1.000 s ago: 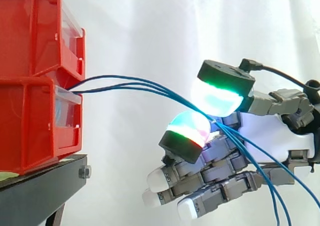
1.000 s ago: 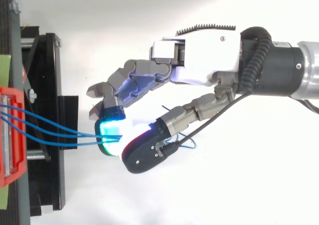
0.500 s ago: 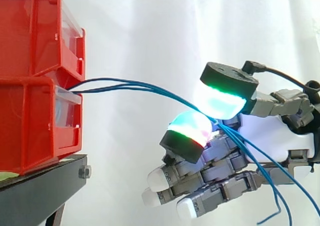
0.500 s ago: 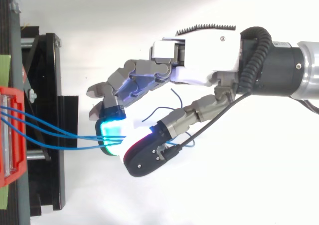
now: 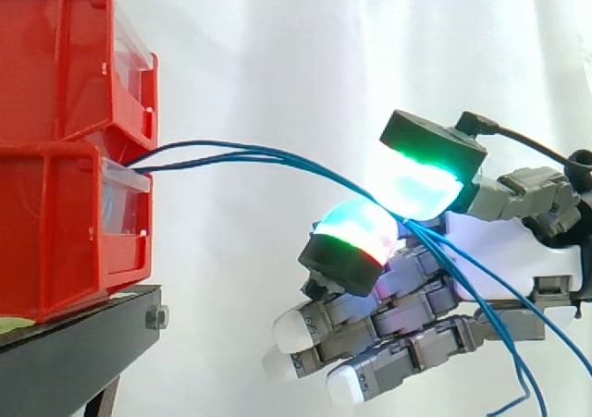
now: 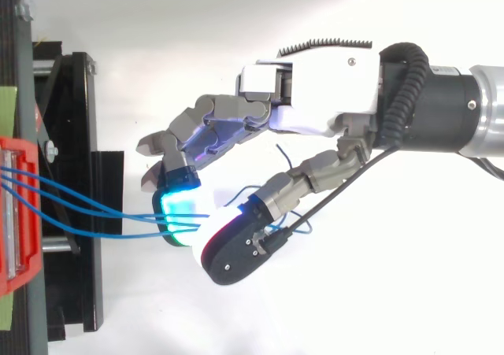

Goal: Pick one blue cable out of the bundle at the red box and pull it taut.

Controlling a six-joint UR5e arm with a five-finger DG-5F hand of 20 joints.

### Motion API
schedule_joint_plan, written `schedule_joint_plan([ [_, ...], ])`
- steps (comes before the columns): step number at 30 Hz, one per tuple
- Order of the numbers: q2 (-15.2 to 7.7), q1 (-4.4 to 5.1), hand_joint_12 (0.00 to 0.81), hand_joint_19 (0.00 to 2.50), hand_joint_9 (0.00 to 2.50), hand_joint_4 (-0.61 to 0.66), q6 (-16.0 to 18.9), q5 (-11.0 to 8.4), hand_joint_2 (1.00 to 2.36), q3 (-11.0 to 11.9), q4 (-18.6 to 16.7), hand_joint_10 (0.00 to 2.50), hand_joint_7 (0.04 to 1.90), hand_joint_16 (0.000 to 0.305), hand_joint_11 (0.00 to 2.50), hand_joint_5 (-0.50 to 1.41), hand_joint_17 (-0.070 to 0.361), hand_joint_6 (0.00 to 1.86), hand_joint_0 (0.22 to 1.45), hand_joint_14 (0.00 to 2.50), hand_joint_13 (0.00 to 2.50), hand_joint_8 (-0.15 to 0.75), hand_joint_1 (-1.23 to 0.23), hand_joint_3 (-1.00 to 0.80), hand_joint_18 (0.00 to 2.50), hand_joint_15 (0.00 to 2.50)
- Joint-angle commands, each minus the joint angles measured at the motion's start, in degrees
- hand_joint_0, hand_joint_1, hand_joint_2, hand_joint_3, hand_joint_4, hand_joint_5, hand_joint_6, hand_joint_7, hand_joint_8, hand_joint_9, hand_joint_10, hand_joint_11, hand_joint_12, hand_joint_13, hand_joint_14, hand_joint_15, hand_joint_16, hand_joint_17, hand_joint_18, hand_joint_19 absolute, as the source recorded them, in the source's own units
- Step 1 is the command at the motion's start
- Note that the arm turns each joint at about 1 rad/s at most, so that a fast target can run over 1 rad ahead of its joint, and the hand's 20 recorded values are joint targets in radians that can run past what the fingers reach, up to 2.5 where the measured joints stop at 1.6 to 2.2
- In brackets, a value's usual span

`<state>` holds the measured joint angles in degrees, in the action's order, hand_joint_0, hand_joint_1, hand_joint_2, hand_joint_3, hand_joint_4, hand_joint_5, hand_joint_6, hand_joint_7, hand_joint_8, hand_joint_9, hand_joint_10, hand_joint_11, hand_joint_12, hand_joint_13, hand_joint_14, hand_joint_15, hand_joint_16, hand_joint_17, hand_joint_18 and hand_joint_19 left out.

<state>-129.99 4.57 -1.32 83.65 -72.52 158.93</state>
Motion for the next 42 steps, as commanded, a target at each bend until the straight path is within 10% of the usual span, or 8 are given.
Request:
schedule_joint_plan([
  [1, 0.0, 0.0, 0.343, 0.1, 0.55, -0.12, 0.0, 0.11, 1.0, 0.0, 0.0, 0.0, 1.17, 0.05, 0.21, -0.18, 0.113, 0.93, 0.85, 0.0, 0.32, 0.259, -0.92, -0.5, 0.47, 0.04],
  [15, 0.0, 0.0, 0.336, 0.05, 0.42, 0.03, 0.0, 0.11, 1.0, 0.0, 0.1, 0.0, 0.92, 0.049, 0.18, -0.21, 0.111, 0.91, 0.65, 0.0, 0.26, 0.216, -1.07, -0.5, 0.45, 0.03],
  [23, 0.0, 0.0, 0.386, 0.11, 0.5, 0.12, 0.0, 0.11, 1.0, 0.0, 0.1, 0.0, 0.84, 0.059, 0.21, -0.19, 0.134, 0.9, 0.44, 0.0, 0.28, 0.304, -0.89, -0.5, 0.48, 0.06],
  [30, 0.0, 0.0, 0.352, 0.18, 0.55, 0.09, 0.0, 0.03, 1.0, 0.0, 0.1, 0.0, 0.97, 0.051, 0.2, -0.17, 0.116, 0.88, 0.57, 0.0, 0.29, 0.291, -0.64, -0.5, 0.42, 0.07],
  [42, 0.0, 0.0, 0.348, 0.16, 0.6, 0.01, 0.0, 0.11, 1.02, 0.0, 0.1, 0.0, 1.0, 0.051, 0.25, -0.17, 0.114, 0.92, 0.67, 0.0, 0.35, 0.312, -0.81, -0.22, 0.51, 0.08],
])
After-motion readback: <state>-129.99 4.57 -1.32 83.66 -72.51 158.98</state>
